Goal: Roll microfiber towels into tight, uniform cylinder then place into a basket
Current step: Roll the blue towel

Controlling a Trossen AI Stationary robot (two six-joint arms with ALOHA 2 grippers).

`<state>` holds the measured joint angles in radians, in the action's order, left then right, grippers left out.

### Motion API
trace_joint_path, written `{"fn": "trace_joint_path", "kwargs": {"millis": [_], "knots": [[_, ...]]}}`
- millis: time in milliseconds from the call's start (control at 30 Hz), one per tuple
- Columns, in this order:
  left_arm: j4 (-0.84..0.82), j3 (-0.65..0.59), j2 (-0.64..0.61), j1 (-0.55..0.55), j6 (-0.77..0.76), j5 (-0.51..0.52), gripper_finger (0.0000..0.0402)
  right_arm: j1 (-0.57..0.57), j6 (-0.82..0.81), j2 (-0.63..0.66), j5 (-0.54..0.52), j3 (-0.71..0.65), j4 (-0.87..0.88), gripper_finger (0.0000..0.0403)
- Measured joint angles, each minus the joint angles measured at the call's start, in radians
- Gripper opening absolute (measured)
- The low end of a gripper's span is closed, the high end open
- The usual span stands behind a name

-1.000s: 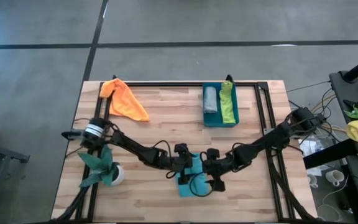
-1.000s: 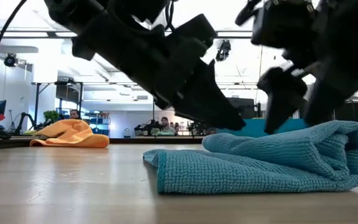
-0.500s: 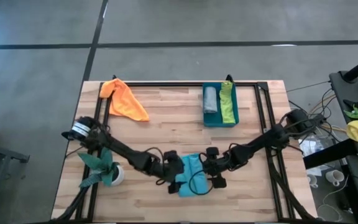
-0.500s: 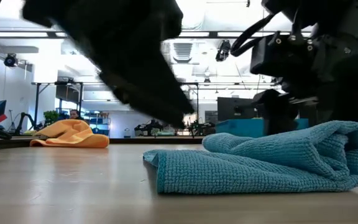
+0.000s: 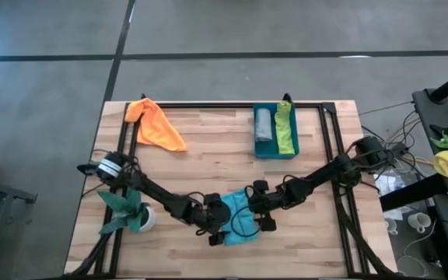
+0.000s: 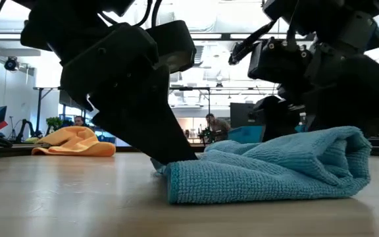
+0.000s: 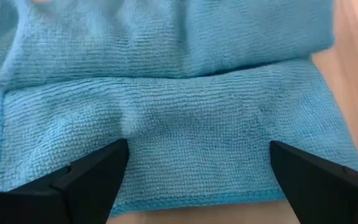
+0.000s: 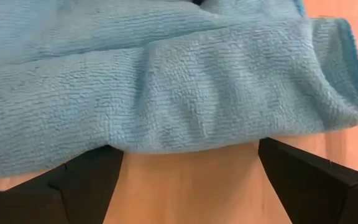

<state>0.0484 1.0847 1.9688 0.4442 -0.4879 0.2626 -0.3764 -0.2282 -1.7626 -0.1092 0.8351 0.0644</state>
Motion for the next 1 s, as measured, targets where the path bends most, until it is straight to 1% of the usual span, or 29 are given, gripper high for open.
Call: {"fn": "trace_joint_path", "kwargs": {"millis": [133, 400, 633, 833, 1000], "knots": [[-0.020, -0.001, -0.017, 0.000, -0.009, -0.019, 0.0377, -0.002, 0.001, 0.001, 0.003, 0.039, -0.003, 0.0370], [-0.089, -0.001, -0.043, -0.004, -0.030, -0.029, 0.0377, 0.000, 0.023, -0.056, 0.003, 0.145, 0.000, 0.0370], [-0.150, -0.001, -0.067, -0.004, -0.031, -0.047, 0.0377, 0.000, 0.055, -0.143, 0.009, 0.269, 0.005, 0.0370], [-0.176, -0.002, -0.073, -0.003, -0.029, -0.046, 0.0377, 0.000, 0.089, -0.243, 0.010, 0.387, 0.006, 0.0370], [-0.225, -0.006, -0.102, 0.014, -0.029, -0.054, 0.0377, -0.001, 0.077, -0.298, 0.003, 0.439, 0.000, 0.0370]]}}
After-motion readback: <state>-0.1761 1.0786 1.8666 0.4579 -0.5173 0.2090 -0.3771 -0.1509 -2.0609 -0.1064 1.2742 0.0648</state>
